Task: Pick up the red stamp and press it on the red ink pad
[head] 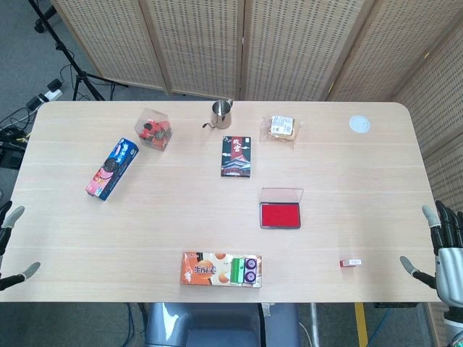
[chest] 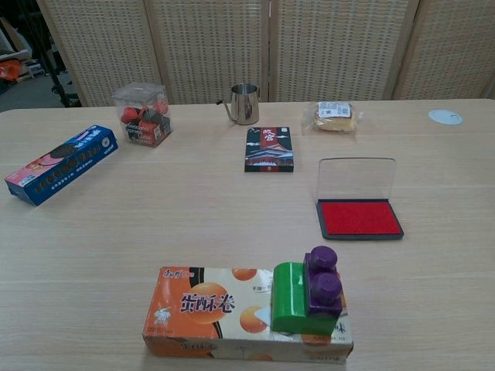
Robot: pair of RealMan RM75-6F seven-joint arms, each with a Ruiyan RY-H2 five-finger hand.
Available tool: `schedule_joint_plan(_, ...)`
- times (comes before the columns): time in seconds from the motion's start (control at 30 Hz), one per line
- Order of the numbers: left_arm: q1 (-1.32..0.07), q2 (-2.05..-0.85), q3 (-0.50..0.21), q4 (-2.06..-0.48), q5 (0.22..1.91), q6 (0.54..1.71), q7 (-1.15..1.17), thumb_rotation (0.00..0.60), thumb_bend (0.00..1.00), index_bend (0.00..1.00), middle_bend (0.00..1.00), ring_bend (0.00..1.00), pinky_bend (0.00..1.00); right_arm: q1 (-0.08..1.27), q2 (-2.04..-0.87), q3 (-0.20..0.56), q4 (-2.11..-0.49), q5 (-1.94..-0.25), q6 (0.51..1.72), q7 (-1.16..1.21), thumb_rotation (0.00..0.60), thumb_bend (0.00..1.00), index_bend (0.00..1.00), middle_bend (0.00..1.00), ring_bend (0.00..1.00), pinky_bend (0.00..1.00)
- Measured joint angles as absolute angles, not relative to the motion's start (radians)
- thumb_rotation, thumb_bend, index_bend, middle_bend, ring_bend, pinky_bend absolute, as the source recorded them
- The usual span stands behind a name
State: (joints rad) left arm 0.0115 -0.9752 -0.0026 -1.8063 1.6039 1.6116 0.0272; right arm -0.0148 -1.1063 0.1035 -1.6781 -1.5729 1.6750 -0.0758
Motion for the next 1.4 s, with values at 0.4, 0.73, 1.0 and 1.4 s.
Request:
schedule_joint_plan(0.4, 0.004, -0.973, -0.008, -1.807, 1.584, 1.592, 0.027, 0.6, 0.0, 0.0, 0.0, 0.0, 0.0, -0.006, -1.111, 0.106, -1.665, -1.569, 1.66, -0.065, 0.6, 0.0, 0.0, 0.0, 0.0, 0.0)
schedule_joint_plan(0.73, 0.011, -0.968, -0.014, -1.809, 1.577, 1.608, 0.014, 0.6, 0.0, 0.0, 0.0, 0.0, 0.0, 0.02, -1.14, 0.085, -1.504, -1.667, 1.67, 0.057, 0.6, 0.0, 0.0, 0.81, 0.86, 0.94)
schedule_joint_plan(1.0, 0.01, -0.974, -0.017, -1.811, 1.564, 1.601, 0.035, 0.6, 0.0, 0.0, 0.0, 0.0, 0.0, 0.067, -1.167, -0.009, -1.424, -1.776, 1.567, 0.07, 0.6, 0.0, 0.0, 0.92, 1.0, 1.0)
schedule_joint_plan(1.4, 0.003, -0.982, -0.019, -1.804, 1.567, 1.592, 0.062, 0.6, 0.0, 0.0, 0.0, 0.0, 0.0, 0.156, -1.176, -0.051, -1.431, -1.813, 1.411, 0.016, 0.6, 0.0, 0.17, 0.94, 1.0, 1.0)
